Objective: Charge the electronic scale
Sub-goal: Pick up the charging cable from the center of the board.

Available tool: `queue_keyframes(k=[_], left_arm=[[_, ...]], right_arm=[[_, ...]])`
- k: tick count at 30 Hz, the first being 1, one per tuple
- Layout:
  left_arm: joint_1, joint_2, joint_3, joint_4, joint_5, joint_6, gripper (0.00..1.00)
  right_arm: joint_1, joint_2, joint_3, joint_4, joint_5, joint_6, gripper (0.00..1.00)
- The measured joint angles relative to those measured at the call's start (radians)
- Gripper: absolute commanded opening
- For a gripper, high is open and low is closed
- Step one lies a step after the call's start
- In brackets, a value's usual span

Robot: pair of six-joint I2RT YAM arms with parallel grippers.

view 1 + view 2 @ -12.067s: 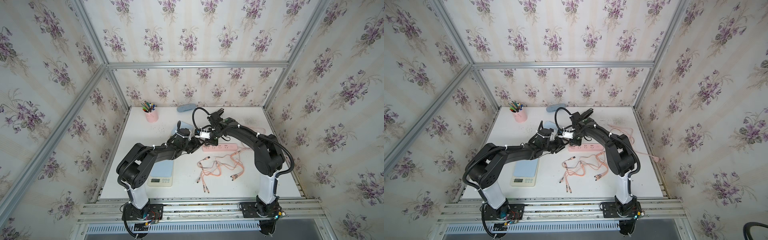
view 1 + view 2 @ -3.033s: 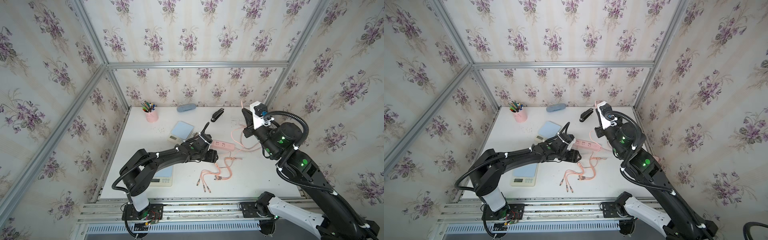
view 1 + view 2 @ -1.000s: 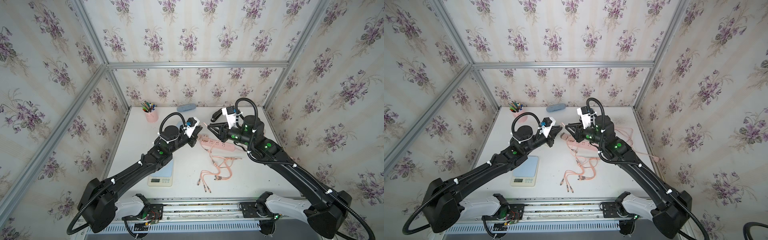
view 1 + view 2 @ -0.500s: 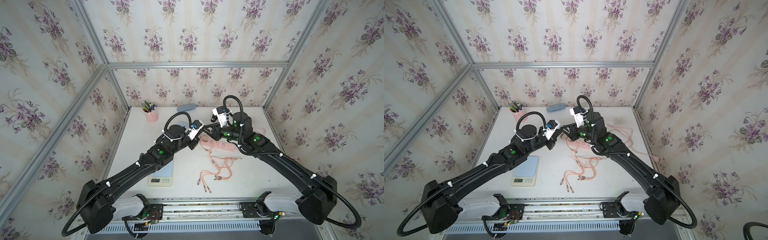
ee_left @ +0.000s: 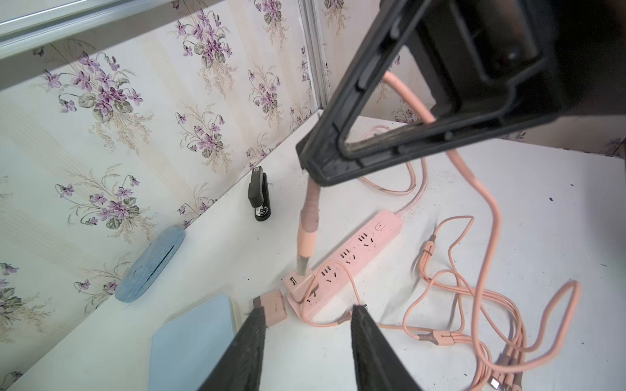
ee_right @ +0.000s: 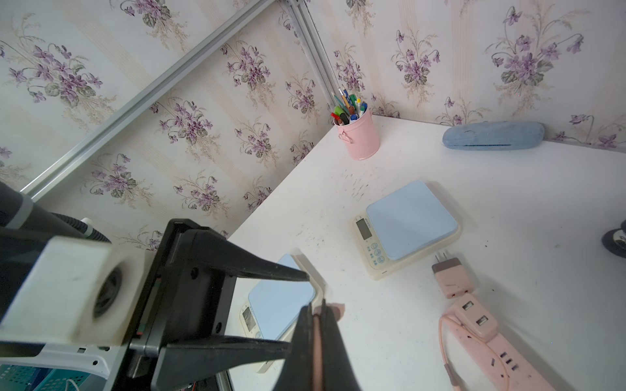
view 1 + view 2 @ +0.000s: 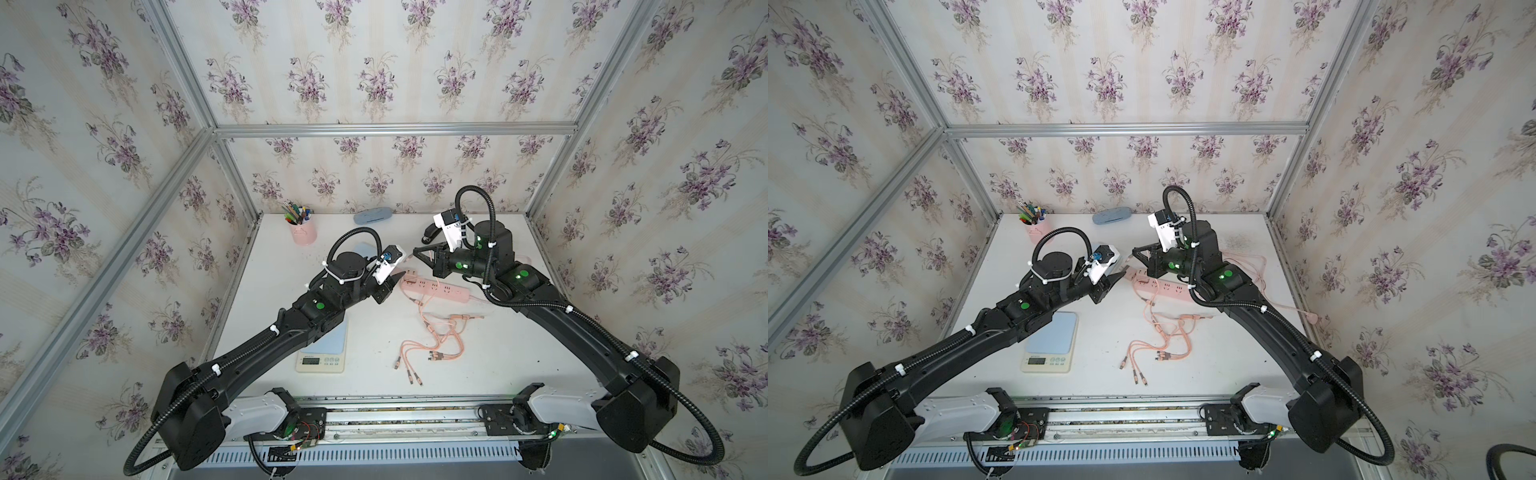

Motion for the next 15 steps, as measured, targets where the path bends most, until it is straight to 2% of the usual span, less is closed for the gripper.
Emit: queue_keyframes(k=[7,15], left_arm=[[0.0,0.035,0.011,0.027,0.009,-0.003,0.29],[-0.003,0.043,0.019,0.036,0.019,0.011,0.0]], right_arm=[[-0.002,0.002,-0.009,0.0,-0.046,0.03,0.0],[-0.007,0.002,-0.009,0.01,-0.067,0.06,0.0]])
